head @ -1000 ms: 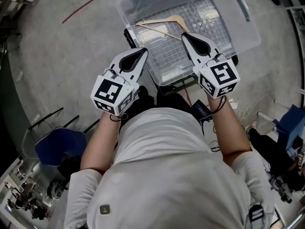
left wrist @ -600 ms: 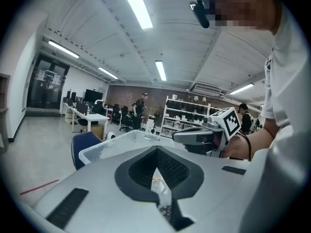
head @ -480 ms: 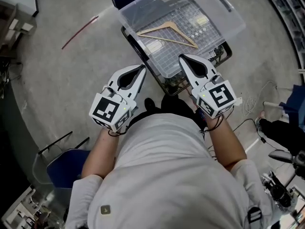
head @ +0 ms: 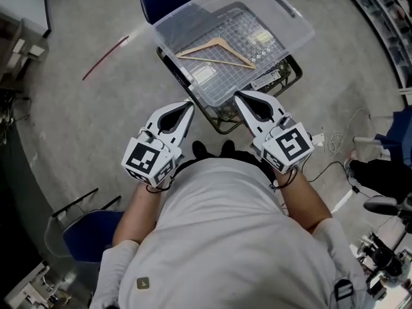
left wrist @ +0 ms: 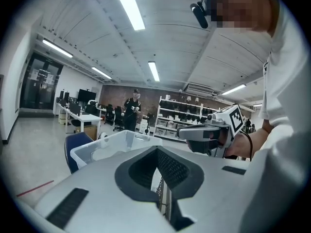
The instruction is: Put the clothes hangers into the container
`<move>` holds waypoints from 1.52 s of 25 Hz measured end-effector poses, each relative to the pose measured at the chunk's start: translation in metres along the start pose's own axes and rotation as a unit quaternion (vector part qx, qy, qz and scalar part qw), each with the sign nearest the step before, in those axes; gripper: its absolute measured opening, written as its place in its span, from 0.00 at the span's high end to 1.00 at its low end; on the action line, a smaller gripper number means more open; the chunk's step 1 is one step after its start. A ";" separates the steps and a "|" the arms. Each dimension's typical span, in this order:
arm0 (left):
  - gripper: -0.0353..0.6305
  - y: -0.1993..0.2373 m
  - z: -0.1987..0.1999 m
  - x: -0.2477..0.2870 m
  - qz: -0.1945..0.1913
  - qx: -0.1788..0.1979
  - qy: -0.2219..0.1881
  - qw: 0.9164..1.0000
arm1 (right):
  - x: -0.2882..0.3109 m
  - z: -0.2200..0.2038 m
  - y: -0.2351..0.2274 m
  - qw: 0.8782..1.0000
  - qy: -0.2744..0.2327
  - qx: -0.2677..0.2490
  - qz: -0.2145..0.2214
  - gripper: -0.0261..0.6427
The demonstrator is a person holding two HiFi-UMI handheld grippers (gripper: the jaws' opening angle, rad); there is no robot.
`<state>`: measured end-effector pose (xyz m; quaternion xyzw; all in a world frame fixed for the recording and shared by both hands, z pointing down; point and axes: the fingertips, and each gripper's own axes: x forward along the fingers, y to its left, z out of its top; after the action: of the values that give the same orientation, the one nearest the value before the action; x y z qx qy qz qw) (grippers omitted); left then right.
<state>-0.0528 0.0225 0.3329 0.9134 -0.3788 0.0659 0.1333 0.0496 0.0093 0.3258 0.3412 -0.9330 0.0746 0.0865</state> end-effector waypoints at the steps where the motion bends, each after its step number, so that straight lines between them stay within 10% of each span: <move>1: 0.92 -0.004 0.002 0.001 0.001 0.002 -0.002 1.000 | -0.004 0.002 0.001 1.000 -0.002 -0.004 0.003 0.93; 20: 0.92 -0.085 -0.001 0.003 0.012 0.019 0.006 1.000 | -0.095 -0.008 -0.004 1.000 -0.009 -0.013 0.016 0.93; 38: 0.92 -0.059 -0.011 -0.137 -0.011 0.042 -0.011 0.999 | -0.080 -0.008 0.140 0.999 -0.023 -0.037 -0.024 0.93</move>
<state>-0.1079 0.1584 0.3019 0.9229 -0.3675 0.0703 0.0908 0.0198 0.1670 0.3052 0.3621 -0.9283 0.0305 0.0792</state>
